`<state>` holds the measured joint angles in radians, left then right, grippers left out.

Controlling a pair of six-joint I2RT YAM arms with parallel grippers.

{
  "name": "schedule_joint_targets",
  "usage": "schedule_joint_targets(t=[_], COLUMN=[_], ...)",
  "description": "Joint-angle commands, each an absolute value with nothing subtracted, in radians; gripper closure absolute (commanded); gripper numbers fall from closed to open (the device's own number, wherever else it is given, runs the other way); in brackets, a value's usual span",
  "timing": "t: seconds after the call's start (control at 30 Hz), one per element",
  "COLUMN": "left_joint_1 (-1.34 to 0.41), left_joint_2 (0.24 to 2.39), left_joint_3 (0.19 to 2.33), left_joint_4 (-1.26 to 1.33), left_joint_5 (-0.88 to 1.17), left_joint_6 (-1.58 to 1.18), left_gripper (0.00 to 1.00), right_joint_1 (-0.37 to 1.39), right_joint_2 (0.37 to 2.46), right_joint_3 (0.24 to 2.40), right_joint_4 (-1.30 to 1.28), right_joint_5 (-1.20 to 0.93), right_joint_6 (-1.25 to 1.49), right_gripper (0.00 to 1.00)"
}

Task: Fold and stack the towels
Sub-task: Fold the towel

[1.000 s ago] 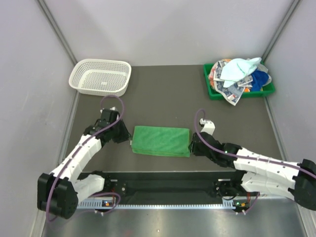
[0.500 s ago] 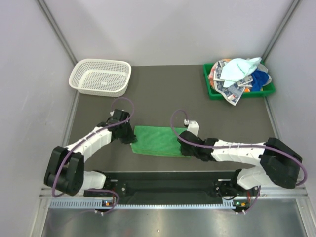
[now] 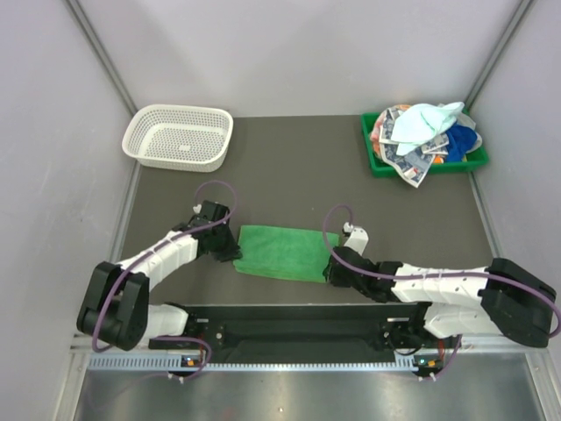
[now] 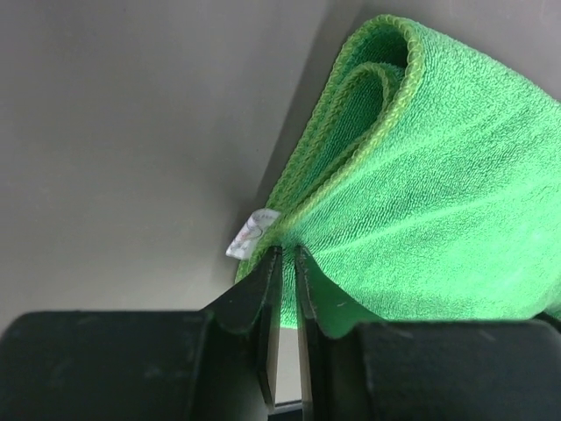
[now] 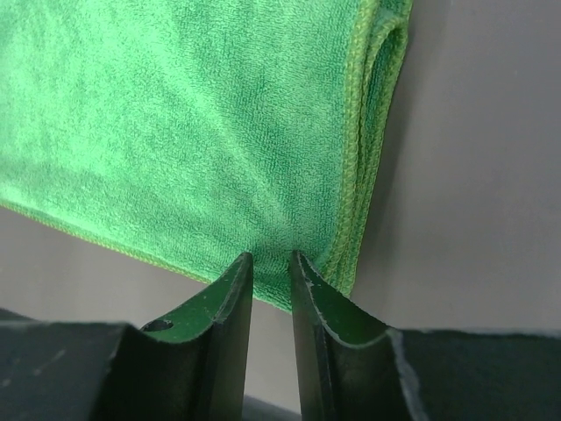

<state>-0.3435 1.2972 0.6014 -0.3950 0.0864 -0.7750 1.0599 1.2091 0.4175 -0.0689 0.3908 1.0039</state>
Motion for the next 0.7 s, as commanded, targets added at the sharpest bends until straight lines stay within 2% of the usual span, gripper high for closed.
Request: schedule_joint_targets(t=[0.0,0.2,0.23,0.33,0.43,0.5,0.57,0.67], left_joint_1=[-0.345,-0.344,-0.344,-0.344,-0.344,-0.342,-0.341,-0.336], left_joint_2=[1.264,1.256,1.261,1.29,1.33,1.347,1.385,1.428], left_joint_3=[0.667,0.802,0.822,0.833,0.827,0.816,0.81,0.804], left_joint_4=[-0.465,-0.558,-0.561,-0.565,-0.552,-0.51,-0.491,-0.469], left_joint_5=[0.035,-0.023,-0.034,-0.035,-0.02,0.004,0.096,0.121], left_joint_6=[-0.739,-0.69,-0.687,-0.67,-0.663,-0.641,-0.626,-0.623], left_gripper=[0.82,0.7,0.63,0.51,0.48,0.4,0.36,0.31], right_joint_1=[1.094,1.094,1.092,1.092,1.094,1.092,1.089,1.085], right_joint_2=[1.161,1.039,1.014,0.974,0.947,0.943,0.96,1.012], right_joint_3=[0.422,0.423,0.431,0.462,0.515,0.54,0.571,0.598], right_joint_4=[-0.199,-0.304,-0.316,-0.356,-0.399,-0.399,-0.391,-0.37], right_joint_5=[0.371,0.416,0.426,0.443,0.475,0.492,0.5,0.494], right_joint_6=[1.019,1.012,1.009,0.99,0.96,0.93,0.908,0.876], right_gripper=[0.75,0.73,0.73,0.72,0.72,0.71,0.7,0.7])
